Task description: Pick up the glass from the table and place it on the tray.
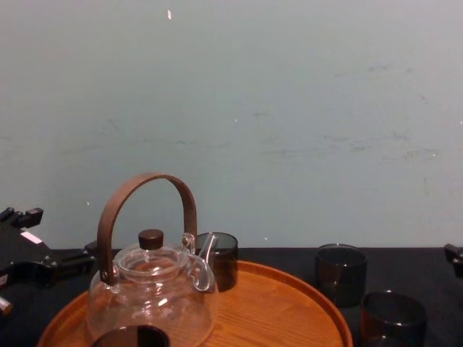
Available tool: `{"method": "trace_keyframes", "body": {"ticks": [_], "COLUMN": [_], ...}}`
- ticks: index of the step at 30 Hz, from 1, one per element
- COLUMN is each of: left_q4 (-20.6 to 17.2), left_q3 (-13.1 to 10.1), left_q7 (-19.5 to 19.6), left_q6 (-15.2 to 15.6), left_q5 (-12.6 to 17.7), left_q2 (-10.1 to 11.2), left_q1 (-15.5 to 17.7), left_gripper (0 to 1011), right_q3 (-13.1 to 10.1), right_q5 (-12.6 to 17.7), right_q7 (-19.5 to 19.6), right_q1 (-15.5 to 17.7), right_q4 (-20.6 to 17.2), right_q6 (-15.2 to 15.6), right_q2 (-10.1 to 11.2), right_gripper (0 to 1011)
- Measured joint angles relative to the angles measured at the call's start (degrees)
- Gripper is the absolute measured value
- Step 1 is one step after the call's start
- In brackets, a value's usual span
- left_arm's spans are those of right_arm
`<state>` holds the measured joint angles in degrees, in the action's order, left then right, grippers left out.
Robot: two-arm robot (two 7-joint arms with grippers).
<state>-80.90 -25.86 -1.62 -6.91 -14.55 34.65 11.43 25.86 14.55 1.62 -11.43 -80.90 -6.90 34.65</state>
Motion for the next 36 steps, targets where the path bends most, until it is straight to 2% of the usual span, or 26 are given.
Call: {"method": "trace_keyframes", "body": {"ticks": [36], "left_q4": [0.0], "left_q3": [0.0], "left_q7": [0.0], "left_q6": [0.0], "left_q5": [0.0], "left_q2": [0.0], "left_q1": [0.0], "left_gripper": [1001], "right_q3": [0.0], "right_q5": [0.0], "right_q7": [0.0], "right_q1": [0.0], "right_q4": [0.0], "right_q6": [0.0], "right_q2": [0.0], "right_gripper": [1002]}}
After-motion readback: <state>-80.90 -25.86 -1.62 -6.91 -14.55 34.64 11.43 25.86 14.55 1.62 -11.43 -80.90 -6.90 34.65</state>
